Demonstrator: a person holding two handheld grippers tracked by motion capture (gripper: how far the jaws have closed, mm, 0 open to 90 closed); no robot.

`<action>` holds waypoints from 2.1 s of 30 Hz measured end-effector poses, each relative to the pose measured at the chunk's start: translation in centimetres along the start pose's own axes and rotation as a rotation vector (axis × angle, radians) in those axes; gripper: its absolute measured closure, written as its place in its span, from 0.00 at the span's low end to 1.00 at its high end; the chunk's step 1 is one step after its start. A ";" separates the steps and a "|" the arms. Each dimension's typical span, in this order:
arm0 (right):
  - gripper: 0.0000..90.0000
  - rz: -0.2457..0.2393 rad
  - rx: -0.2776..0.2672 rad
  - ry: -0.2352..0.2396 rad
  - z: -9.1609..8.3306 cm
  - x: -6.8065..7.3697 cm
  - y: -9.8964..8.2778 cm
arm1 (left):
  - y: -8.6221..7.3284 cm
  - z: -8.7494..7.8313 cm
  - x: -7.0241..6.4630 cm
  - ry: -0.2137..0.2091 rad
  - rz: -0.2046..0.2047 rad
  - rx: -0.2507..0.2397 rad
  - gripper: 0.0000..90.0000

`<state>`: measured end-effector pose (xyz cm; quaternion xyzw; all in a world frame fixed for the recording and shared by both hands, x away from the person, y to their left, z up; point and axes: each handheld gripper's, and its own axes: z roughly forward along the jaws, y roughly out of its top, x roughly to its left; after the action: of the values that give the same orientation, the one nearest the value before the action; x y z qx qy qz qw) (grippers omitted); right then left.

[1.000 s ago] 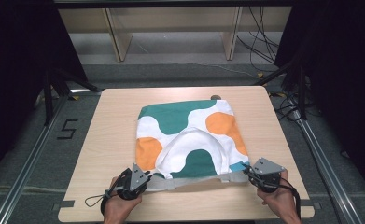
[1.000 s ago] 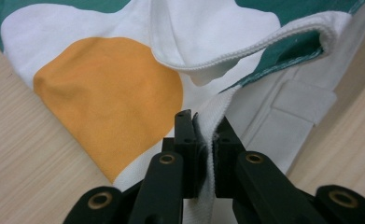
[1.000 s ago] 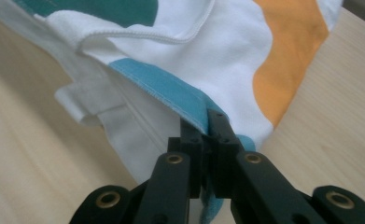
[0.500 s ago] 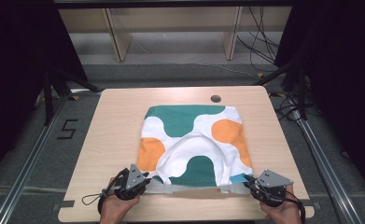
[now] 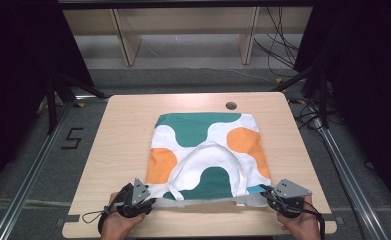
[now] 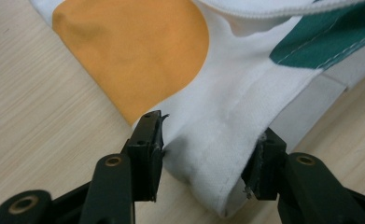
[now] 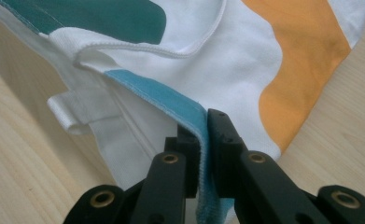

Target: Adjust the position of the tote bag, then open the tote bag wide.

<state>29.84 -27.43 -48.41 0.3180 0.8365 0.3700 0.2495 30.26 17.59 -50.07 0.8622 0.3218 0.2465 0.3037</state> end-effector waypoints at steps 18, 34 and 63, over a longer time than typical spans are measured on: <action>0.93 0.026 0.006 0.002 -0.2 -0.4 -0.2 | 0.5 -1.1 -0.6 -0.024 0.037 -0.048 0.94; 0.96 0.037 -0.058 -0.006 -1.5 -0.9 0.5 | 1.1 -3.0 -0.1 -0.035 -0.008 -0.152 0.95; 0.98 0.011 -0.406 -0.017 -9.9 -5.7 13.1 | 11.7 -14.5 4.5 0.040 -0.010 -0.581 0.97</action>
<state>31.77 -29.23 -31.22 0.2689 0.7407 0.5298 0.3136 29.03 18.98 -31.02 0.7325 0.2478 0.3437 0.5329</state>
